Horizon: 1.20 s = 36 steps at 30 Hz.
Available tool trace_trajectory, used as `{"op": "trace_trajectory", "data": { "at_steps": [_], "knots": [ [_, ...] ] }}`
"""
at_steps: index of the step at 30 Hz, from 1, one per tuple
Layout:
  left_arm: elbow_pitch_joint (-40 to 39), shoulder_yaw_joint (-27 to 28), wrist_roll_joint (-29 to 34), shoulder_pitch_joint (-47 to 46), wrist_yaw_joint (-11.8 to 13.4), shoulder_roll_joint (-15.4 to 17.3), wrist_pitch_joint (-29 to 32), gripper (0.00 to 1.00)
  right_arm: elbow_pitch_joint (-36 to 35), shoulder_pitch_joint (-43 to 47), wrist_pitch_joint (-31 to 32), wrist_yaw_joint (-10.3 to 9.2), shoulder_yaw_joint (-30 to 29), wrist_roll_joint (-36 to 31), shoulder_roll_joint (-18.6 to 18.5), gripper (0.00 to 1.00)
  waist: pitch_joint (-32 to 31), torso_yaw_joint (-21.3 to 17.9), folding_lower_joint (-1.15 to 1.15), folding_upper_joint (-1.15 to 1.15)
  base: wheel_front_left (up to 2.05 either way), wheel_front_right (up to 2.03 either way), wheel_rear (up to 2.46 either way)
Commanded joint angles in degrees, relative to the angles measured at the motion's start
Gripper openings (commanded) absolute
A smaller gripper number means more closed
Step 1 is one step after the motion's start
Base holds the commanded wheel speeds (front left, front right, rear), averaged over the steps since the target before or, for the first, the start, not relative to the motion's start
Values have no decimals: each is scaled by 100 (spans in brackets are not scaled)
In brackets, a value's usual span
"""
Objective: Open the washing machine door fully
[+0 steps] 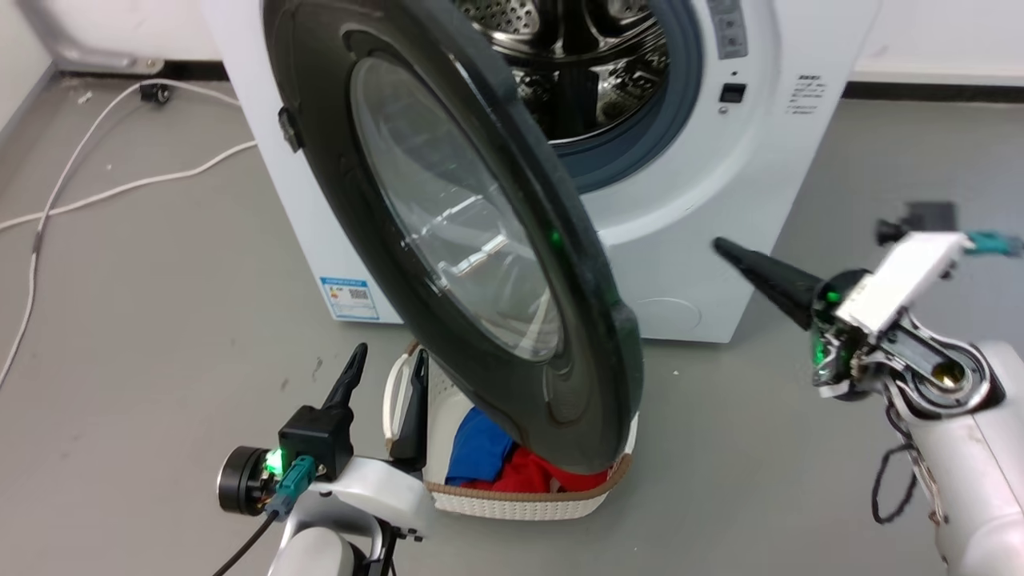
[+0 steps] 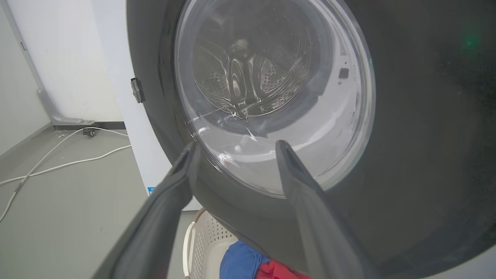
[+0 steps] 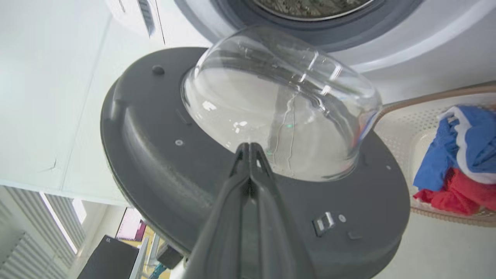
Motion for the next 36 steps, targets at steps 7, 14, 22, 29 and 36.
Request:
{"op": "trace_trajectory", "data": {
  "at_steps": [7, 14, 22, 29, 36],
  "knots": [
    [40, 239, 110, 225, -64, 11, -14, 100, -471, 1052, -1738, 12, -613, -543, -129, 0, -272, -284, 1, 0, 0, 0, 0],
    [72, 397, 149, 292, -117, 17, -14, 100, -1017, 2105, -3021, 13, -931, -1309, -253, 25, -334, -389, 1, 0, 0, 0, 0],
    [87, 498, 170, 280, -157, 12, -14, 100, -1532, 2907, -4130, 13, -1127, -2752, -291, 100, -356, -451, 1, 0, 0, 0, 0],
    [52, 542, 195, 245, -132, 6, -14, 100, -1794, 2952, -4620, 13, -1456, -4981, -227, 100, -358, -444, 1, 0, 0, 0, 0],
    [61, 584, 182, 278, -150, 2, -14, 100, -2523, 3163, -4247, 7, -1810, -7084, 339, 100, -381, -389, 1, 0, 0, 0, 0]
  ]
}}
